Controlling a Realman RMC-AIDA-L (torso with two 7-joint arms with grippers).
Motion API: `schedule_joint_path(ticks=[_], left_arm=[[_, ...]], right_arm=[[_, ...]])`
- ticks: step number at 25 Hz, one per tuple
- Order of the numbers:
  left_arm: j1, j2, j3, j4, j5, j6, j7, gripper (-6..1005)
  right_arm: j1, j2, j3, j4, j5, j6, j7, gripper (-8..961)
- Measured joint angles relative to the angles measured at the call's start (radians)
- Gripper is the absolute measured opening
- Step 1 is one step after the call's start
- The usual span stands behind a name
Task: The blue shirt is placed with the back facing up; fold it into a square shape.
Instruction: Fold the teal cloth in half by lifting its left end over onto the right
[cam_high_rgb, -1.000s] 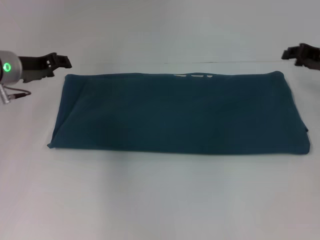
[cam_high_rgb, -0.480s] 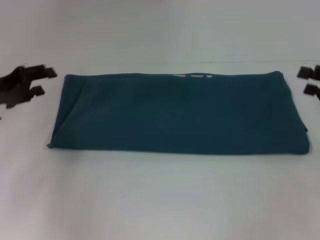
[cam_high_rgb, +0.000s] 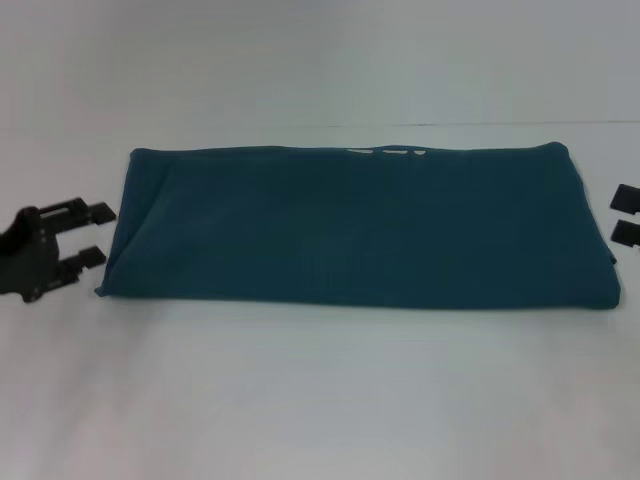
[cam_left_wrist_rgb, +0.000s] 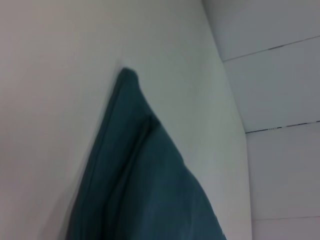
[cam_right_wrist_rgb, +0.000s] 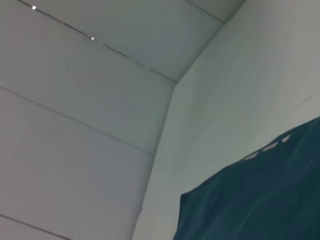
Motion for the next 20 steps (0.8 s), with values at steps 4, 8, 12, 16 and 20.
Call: schedule_joint_path(ticks=[4,8,12,16,20], left_arm=[[0.006,-0.006,-0.001,-0.038,0.006,-0.021,-0.02,663],[0.034,-0.02,-0.002,-0.038,0.006,-0.053,-0.059,663],[0.052,-0.028,-0.001,-0.04,0.01,-0.083,-0.092,662],[0.053,-0.031,0.0,-0.066,0.01,-0.12,-0.102,662],[0.044,-0.03,0.001,-0.099,0.01,-0.152,-0.108,662]], right_arm=[[0.01,0.004,-0.006,0.001,0.0,-0.016,-0.006,897],[0.016,0.005,-0.018,0.002,0.0,-0.018,-0.007,897],[0.016,0.006,-0.019,0.003,0.0,-0.012,-0.015,897],[0.018,0.007,-0.019,0.005,0.0,0.007,-0.022,896],[0.019,0.01,-0.02,0.007,0.0,0.021,-0.023,896]])
